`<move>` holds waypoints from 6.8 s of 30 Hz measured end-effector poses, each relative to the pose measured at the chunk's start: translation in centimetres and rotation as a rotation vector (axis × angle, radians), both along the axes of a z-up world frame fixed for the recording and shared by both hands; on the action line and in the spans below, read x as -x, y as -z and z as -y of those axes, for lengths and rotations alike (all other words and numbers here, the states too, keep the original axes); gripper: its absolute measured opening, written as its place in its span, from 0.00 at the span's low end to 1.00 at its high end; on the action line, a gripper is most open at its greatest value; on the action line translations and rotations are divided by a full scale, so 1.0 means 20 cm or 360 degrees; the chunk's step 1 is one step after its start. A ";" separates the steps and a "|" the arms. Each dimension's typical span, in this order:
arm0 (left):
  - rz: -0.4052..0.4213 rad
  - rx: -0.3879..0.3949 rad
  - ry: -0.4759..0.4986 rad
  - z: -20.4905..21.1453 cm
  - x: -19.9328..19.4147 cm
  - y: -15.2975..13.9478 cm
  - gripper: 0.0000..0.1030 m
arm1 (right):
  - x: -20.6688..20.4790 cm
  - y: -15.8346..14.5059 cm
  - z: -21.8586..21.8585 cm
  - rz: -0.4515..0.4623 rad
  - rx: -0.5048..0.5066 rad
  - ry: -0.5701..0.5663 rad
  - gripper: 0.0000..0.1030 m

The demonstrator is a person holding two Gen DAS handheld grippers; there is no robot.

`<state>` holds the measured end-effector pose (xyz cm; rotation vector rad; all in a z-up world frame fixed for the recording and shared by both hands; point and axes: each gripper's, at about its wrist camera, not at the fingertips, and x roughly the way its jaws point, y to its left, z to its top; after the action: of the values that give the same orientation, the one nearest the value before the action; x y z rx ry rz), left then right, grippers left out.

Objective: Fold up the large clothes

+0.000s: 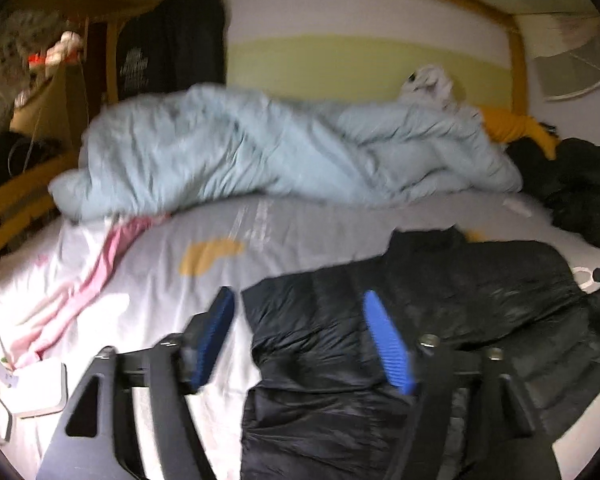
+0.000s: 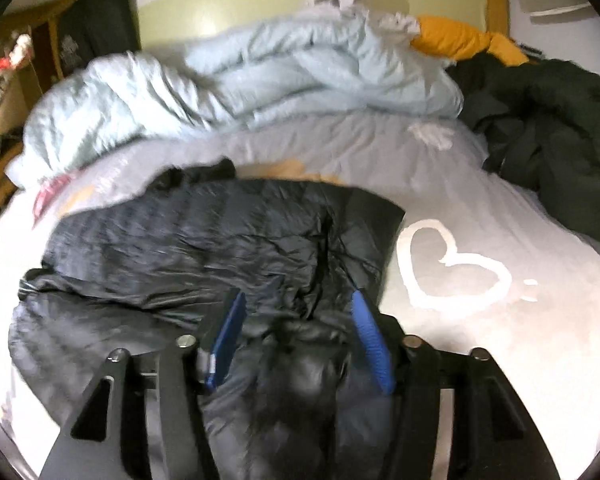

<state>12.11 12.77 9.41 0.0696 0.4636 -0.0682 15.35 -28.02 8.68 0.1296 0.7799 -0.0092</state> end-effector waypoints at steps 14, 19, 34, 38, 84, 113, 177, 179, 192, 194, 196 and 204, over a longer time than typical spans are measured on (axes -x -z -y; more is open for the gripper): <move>-0.0029 0.0023 -0.0159 0.03 0.25 0.07 1.00 | 0.48 -0.11 0.08 0.0332 -0.0169 0.0188 0.91; -0.0195 0.0189 -0.0373 -0.21 0.14 0.22 1.00 | 0.40 0.04 0.08 0.0218 0.0142 0.0223 0.91; -0.0588 0.0498 -0.0207 -0.29 -0.10 0.54 0.42 | 0.17 0.24 0.14 -0.0025 0.0168 0.0127 0.72; -0.0528 0.0290 -0.0133 -0.18 -0.06 0.50 0.32 | 0.16 0.28 0.13 -0.0061 0.0080 0.0062 0.30; 0.0048 0.0018 -0.0062 0.03 0.27 0.22 0.76 | 0.42 0.09 -0.12 0.0235 0.0379 0.0049 0.75; -0.0144 -0.0324 0.0337 0.56 0.56 0.56 1.00 | 0.61 0.28 -0.55 0.0061 0.0218 -0.0270 0.89; -0.0434 -0.0184 0.0067 0.21 0.94 0.49 0.35 | 1.14 0.23 -0.44 0.0005 0.0491 -0.0211 0.21; -0.0378 -0.0151 0.0033 0.19 0.92 0.46 0.40 | 1.13 0.19 -0.42 0.0058 0.0462 -0.0161 0.23; -0.0192 -0.0128 -0.0089 0.10 0.44 0.17 0.94 | 0.74 -0.17 -0.39 0.0348 0.0539 -0.0092 0.52; -0.0221 -0.0124 -0.0077 0.10 0.31 0.17 0.95 | 0.59 -0.19 -0.37 0.0361 0.0565 -0.0069 0.63; -0.0308 -0.0084 -0.0083 0.08 0.20 0.16 0.95 | 0.47 -0.19 -0.34 0.0361 0.0585 -0.0054 0.71; -0.0304 -0.0003 -0.0051 0.04 0.14 0.25 1.00 | 0.29 -0.07 -0.24 0.0294 0.0532 -0.0008 0.82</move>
<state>9.35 11.98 4.45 0.0579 0.6554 -0.0430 9.47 -23.24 10.09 -0.1871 0.5846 -0.1208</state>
